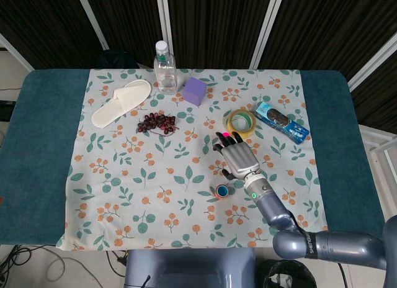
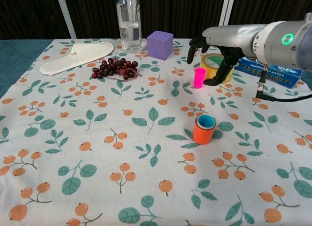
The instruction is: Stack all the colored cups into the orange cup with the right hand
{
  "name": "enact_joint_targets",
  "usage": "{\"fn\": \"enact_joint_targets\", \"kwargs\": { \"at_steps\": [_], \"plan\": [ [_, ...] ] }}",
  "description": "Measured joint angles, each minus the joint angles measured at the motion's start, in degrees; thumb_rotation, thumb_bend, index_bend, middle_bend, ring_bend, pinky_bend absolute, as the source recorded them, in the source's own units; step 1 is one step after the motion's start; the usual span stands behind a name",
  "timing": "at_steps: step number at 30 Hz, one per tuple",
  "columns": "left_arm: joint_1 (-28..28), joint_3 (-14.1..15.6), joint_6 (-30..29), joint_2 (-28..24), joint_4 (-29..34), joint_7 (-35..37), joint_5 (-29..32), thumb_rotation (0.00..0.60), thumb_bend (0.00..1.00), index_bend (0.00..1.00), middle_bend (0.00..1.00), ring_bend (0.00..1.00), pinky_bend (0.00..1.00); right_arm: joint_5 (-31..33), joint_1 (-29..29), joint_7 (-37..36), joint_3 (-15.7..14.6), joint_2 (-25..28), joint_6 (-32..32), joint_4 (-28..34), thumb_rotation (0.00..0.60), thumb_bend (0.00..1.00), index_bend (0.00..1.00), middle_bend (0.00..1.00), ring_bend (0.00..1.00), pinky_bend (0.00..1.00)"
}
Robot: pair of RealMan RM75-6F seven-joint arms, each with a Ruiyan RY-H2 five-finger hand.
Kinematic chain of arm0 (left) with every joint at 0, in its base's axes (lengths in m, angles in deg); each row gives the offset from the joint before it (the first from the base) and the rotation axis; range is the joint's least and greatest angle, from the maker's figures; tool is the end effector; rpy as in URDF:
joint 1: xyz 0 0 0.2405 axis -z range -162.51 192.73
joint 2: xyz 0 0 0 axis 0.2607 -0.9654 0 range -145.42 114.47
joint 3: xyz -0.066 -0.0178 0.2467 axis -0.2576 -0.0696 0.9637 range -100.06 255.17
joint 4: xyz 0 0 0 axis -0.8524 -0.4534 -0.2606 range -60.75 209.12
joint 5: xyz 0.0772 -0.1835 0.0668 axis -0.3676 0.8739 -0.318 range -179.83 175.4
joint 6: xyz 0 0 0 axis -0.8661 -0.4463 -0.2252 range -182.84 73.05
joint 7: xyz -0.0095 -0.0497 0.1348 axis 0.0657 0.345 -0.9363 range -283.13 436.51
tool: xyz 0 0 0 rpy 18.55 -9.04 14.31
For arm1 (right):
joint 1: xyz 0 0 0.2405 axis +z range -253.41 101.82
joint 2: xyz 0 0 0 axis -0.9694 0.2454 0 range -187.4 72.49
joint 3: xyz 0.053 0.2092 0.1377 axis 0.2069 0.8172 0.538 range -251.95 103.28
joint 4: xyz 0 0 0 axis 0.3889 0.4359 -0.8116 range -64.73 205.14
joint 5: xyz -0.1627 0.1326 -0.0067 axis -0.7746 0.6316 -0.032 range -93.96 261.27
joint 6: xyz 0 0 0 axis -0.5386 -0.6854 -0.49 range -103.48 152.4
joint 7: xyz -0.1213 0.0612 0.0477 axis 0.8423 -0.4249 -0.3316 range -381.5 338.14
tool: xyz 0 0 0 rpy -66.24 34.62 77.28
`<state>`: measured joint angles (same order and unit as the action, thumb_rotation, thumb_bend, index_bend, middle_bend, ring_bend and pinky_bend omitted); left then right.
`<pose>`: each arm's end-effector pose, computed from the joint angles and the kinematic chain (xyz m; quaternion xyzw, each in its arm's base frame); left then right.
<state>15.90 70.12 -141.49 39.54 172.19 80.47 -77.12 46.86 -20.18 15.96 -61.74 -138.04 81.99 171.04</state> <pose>-0.3286 0.1708 0.2257 -0.4968 -0.4114 -0.3763 0.6651 -0.0788 -0.3568 0.0156 0.7539 -0.3824 0.3233 0.4252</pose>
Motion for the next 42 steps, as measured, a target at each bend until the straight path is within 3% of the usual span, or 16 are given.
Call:
{"fn": "enact_joint_targets", "kwargs": {
  "at_steps": [12, 23, 42],
  "plan": [
    [0.08, -0.45, 0.43, -0.01, -0.37, 0.06, 1.35, 0.600, 0.12, 0.37, 0.97, 0.88, 0.78, 7.63, 7.19, 2.72, 3.25, -7.75, -3.25, -15.14, 0.600, 0.39, 0.34, 0.01, 0.15, 0.07],
    [-0.29, -0.52, -0.18, -0.08, -0.07, -0.41, 1.60, 0.600, 0.12, 0.37, 0.97, 0.88, 0.78, 11.89, 10.54, 2.57, 3.65, -13.01, -8.37, -28.41, 0.600, 0.39, 0.35, 0.01, 0.15, 0.07],
    [-0.13, -0.66, -0.22, 0.34, 0.17, -2.15, 2.17, 0.600, 0.12, 0.37, 0.97, 0.88, 0.78, 14.45, 11.20, 0.53, 2.55, -17.23, -15.33, -41.07, 0.600, 0.39, 0.38, 0.01, 0.15, 0.07]
  ]
}}
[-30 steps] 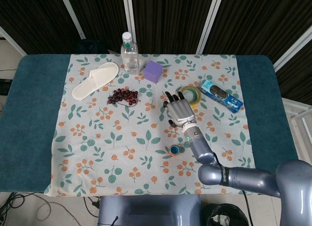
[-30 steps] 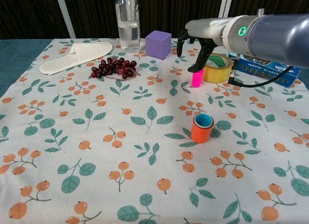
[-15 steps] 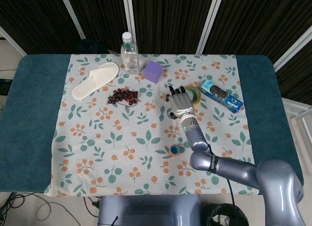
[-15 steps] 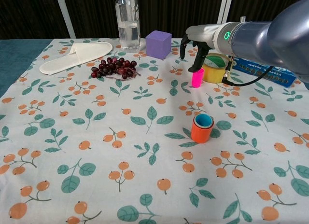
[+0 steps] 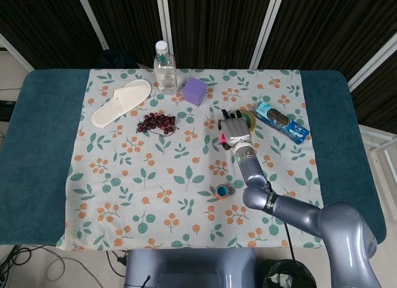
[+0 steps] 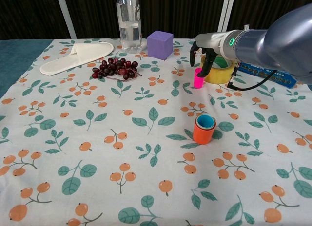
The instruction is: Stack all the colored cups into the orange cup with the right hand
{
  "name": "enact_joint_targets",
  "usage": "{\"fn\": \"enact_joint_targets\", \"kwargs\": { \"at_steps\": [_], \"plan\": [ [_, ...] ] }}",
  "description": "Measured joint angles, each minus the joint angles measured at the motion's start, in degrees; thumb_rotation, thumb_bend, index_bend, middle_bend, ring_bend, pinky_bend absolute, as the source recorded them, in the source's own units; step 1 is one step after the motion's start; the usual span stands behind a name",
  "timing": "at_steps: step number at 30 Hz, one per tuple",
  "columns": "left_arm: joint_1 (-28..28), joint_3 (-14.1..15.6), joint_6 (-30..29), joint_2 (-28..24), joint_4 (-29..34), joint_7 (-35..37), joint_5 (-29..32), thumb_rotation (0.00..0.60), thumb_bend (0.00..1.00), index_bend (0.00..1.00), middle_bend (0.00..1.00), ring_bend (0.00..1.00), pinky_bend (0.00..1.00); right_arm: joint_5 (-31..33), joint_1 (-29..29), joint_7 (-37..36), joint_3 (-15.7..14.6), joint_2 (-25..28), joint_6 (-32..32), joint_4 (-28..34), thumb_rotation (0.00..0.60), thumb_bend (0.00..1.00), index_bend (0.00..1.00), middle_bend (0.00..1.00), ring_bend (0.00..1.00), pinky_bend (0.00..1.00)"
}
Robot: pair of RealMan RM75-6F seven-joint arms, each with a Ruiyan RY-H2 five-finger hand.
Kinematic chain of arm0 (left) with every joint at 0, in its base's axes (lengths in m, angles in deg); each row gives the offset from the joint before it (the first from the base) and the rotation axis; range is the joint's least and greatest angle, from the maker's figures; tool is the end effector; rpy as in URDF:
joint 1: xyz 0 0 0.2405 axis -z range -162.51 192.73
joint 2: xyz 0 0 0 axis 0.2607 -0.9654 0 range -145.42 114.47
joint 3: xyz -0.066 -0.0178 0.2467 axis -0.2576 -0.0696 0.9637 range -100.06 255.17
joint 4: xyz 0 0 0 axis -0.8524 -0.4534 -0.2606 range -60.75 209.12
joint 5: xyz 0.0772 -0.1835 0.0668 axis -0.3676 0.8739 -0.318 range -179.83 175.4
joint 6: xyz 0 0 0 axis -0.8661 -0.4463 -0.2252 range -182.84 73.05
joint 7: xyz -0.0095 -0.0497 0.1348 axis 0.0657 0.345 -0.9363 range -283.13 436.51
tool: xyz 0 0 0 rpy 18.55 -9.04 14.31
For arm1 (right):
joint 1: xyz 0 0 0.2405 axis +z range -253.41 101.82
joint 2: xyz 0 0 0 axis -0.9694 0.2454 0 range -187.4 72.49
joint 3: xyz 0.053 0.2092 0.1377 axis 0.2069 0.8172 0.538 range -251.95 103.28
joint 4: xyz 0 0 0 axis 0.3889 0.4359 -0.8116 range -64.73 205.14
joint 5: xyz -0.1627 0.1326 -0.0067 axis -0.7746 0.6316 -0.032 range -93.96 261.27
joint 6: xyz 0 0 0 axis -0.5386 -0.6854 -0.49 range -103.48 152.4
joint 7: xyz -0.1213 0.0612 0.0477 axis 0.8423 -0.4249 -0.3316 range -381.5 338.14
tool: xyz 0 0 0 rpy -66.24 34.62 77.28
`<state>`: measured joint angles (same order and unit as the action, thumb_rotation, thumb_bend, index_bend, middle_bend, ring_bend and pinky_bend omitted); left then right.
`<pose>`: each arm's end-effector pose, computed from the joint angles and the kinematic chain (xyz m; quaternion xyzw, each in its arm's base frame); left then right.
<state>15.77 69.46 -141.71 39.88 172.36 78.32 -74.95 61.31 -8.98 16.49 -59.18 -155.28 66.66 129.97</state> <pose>-0.3318 0.1710 0.2276 -0.4865 -0.4080 -0.3637 0.6816 -0.0934 -0.4599 -0.0356 0.7157 -0.4160 0.2627 0.4957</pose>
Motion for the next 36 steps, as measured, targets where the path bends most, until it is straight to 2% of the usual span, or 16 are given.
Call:
{"fn": "enact_joint_targets", "kwargs": {
  "at_steps": [26, 31, 36],
  "plan": [
    [0.03, -0.22, 0.07, 0.15, 0.13, -0.93, 0.73, 0.600, 0.12, 0.37, 0.97, 0.88, 0.78, -3.21, -0.85, -4.80, 0.48, -2.43, -2.91, -5.98, 0.600, 0.39, 0.50, 0.03, 0.16, 0.09],
    [-0.05, -0.24, -0.08, 0.11, 0.17, -0.94, 0.67, 0.600, 0.12, 0.37, 0.97, 0.88, 0.78, -4.26, -1.16, -5.34, 0.60, -1.77, -2.72, -4.84, 0.600, 0.39, 0.50, 0.03, 0.16, 0.09],
    [0.02, -0.24, 0.05, 0.10, 0.18, -0.90, 0.60, 0.600, 0.12, 0.37, 0.97, 0.88, 0.78, -5.23, -1.86, -5.61, 0.70, 1.03, -1.83, 0.07, 0.600, 0.39, 0.50, 0.03, 0.16, 0.08]
  ]
}}
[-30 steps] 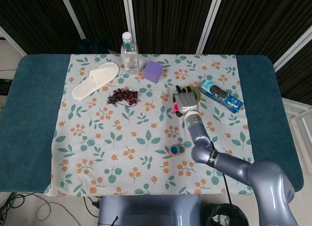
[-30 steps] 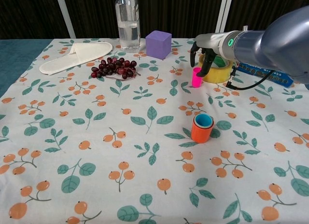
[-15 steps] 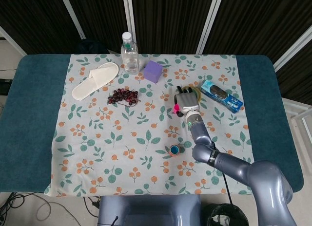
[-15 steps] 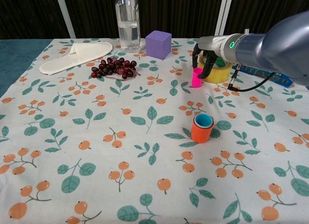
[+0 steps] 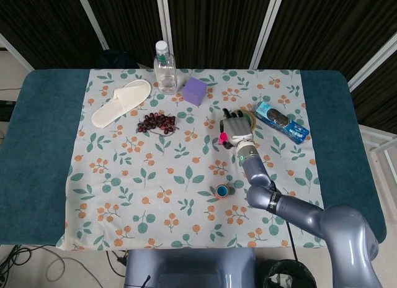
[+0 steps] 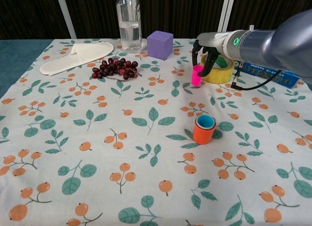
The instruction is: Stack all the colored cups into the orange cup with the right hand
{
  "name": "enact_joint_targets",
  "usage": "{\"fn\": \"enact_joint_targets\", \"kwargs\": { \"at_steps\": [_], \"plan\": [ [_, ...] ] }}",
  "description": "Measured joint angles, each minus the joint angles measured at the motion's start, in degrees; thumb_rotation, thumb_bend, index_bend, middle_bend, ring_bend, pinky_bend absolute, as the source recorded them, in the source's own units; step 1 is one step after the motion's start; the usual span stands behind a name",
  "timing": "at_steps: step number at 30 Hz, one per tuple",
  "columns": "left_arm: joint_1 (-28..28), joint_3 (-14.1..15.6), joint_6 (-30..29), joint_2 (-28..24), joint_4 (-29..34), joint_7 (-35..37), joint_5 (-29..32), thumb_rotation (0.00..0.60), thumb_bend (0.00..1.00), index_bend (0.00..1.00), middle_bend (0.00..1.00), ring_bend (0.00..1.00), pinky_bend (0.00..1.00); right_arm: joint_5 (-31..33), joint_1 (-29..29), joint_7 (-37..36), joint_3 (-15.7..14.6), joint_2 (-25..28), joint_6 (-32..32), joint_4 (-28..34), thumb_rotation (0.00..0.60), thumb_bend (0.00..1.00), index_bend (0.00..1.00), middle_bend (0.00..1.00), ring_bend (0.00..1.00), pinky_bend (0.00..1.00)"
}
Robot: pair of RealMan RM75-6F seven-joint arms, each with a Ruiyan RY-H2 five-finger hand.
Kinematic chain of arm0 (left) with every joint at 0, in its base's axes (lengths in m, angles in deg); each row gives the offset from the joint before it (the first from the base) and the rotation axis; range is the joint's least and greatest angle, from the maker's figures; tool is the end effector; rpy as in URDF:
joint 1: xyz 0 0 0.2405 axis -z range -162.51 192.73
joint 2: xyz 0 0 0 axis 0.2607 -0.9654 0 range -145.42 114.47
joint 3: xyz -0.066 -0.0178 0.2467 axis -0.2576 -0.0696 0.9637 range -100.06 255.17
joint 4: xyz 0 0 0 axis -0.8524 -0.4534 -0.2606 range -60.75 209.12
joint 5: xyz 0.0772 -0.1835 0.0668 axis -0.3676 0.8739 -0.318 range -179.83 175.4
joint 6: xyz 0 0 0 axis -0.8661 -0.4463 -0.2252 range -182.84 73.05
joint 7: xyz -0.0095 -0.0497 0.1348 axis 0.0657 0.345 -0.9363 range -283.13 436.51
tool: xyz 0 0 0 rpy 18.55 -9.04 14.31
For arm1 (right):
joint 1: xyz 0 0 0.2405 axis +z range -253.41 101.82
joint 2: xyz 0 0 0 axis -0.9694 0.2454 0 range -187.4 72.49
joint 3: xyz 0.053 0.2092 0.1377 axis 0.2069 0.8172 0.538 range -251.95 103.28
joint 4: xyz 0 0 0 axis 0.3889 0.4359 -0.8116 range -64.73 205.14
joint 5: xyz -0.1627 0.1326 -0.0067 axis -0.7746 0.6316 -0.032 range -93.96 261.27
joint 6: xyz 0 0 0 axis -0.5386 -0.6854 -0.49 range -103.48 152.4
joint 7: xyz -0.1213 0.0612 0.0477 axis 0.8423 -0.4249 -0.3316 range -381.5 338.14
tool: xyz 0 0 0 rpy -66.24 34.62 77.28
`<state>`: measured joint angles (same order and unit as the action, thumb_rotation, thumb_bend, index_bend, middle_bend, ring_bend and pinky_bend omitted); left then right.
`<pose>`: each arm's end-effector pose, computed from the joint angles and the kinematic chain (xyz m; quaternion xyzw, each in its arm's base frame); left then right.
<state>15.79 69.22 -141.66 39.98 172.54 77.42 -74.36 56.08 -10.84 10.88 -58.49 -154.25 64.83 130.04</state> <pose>-0.3321 0.1716 0.2276 -0.4849 -0.4068 -0.3592 0.6859 -0.0988 -0.4609 -0.0299 0.7123 -0.4253 0.2847 0.4804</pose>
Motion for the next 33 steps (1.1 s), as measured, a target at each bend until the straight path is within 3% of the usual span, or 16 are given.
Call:
{"fn": "enact_joint_targets", "kwargs": {
  "at_steps": [4, 10, 17, 26, 33],
  "plan": [
    [0.13, 0.07, 0.28, 0.04, -0.06, -0.06, -0.10, 0.600, 0.12, 0.37, 0.97, 0.88, 0.78, -1.16, -1.20, 0.11, -0.36, 4.49, 1.23, 7.94, 0.600, 0.39, 0.50, 0.03, 0.16, 0.09],
    [0.42, 0.23, 0.70, 0.24, 0.02, -0.61, -0.28, 0.600, 0.12, 0.37, 0.97, 0.88, 0.78, -4.79, -4.38, 0.28, -1.70, 14.24, 4.96, 26.67, 0.600, 0.39, 0.50, 0.03, 0.16, 0.09],
    [0.23, 0.26, 0.21, 0.24, 0.22, -0.73, -0.44, 0.600, 0.12, 0.37, 0.97, 0.88, 0.78, -13.37, -10.05, -0.81, -4.58, 25.75, 10.38, 46.75, 0.600, 0.39, 0.50, 0.03, 0.16, 0.09],
    [0.24, 0.26, 0.29, 0.16, 0.15, -0.54, -0.48, 0.600, 0.12, 0.37, 0.97, 0.88, 0.78, -25.39, -16.06, -2.53, -9.52, 30.24, 15.40, 55.80, 0.600, 0.39, 0.50, 0.03, 0.16, 0.09],
    [0.25, 0.32, 0.29, 0.17, 0.16, -0.57, -0.62, 0.600, 0.12, 0.37, 0.97, 0.88, 0.78, -29.87, -18.35, -4.24, -11.63, 29.61, 16.68, 56.86, 0.600, 0.39, 0.50, 0.03, 0.16, 0.09]
  ]
}}
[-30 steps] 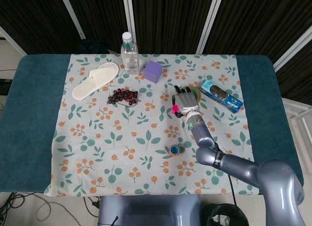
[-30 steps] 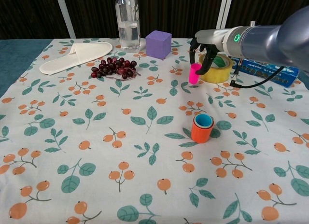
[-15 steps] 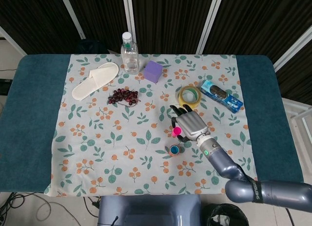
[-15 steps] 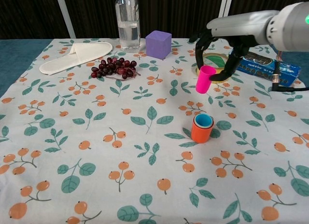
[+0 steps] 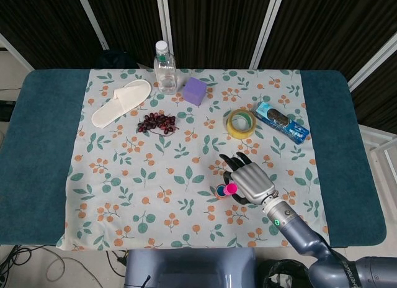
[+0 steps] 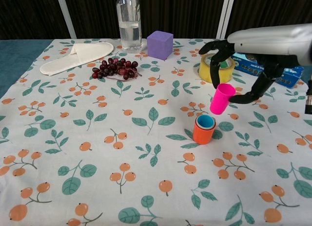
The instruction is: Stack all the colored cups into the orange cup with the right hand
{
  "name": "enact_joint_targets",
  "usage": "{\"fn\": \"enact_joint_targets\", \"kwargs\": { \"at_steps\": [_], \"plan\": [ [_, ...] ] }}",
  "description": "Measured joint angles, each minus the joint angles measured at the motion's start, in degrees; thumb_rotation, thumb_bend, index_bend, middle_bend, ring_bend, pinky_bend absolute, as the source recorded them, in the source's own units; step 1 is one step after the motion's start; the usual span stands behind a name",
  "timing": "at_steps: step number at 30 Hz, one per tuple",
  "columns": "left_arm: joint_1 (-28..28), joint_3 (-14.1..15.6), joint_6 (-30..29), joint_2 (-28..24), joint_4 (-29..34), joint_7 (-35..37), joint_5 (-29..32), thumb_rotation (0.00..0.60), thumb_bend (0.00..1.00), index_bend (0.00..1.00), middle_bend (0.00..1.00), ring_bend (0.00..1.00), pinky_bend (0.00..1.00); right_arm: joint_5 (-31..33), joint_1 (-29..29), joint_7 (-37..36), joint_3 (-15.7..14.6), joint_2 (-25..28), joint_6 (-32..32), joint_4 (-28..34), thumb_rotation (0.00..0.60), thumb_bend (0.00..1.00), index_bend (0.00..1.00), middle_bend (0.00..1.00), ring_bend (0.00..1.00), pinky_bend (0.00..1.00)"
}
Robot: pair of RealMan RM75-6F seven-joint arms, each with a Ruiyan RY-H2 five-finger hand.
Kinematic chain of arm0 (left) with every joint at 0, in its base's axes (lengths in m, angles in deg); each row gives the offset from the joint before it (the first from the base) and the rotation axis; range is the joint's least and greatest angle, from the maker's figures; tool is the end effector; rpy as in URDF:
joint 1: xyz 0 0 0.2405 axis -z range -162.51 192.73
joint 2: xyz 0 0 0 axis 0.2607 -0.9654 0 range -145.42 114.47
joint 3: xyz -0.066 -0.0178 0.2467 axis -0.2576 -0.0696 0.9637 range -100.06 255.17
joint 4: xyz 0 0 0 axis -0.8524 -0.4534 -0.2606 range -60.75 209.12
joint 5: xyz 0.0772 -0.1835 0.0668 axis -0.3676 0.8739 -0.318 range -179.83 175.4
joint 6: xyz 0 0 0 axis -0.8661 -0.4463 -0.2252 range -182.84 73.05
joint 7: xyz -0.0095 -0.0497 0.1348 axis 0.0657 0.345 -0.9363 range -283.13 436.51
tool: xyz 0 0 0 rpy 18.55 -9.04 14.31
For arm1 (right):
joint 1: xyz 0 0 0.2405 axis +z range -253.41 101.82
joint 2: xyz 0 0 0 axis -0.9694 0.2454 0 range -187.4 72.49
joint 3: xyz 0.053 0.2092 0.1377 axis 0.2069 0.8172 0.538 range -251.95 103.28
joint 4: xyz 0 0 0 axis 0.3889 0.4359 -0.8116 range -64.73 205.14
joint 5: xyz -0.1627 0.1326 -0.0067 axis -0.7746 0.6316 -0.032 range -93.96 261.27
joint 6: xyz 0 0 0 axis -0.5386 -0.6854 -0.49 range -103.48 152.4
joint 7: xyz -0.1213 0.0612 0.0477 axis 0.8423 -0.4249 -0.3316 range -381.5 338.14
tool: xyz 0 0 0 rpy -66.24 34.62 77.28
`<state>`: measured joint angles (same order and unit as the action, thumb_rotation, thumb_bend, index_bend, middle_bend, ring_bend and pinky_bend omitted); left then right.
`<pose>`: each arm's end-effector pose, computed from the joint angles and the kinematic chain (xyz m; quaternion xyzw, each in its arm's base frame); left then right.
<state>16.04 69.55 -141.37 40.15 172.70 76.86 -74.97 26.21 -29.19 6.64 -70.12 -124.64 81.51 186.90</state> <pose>-0.3303 0.1723 0.2242 -0.4926 -0.4066 -0.3574 0.6815 -0.1020 -0.2864 0.0554 0.7949 -0.3604 0.3361 0.3539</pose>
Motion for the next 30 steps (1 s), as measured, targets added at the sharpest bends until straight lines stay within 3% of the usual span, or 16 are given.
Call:
{"fn": "enact_joint_targets", "kwargs": {
  "at_steps": [30],
  "plan": [
    [0.00, -0.07, -0.22, 0.19, 0.17, -0.94, 0.34, 0.600, 0.12, 0.37, 0.97, 0.88, 0.78, -0.08, -0.36, -2.25, 0.12, -7.84, -1.65, -8.73, 0.600, 0.39, 0.50, 0.03, 0.16, 0.09]
  ]
}}
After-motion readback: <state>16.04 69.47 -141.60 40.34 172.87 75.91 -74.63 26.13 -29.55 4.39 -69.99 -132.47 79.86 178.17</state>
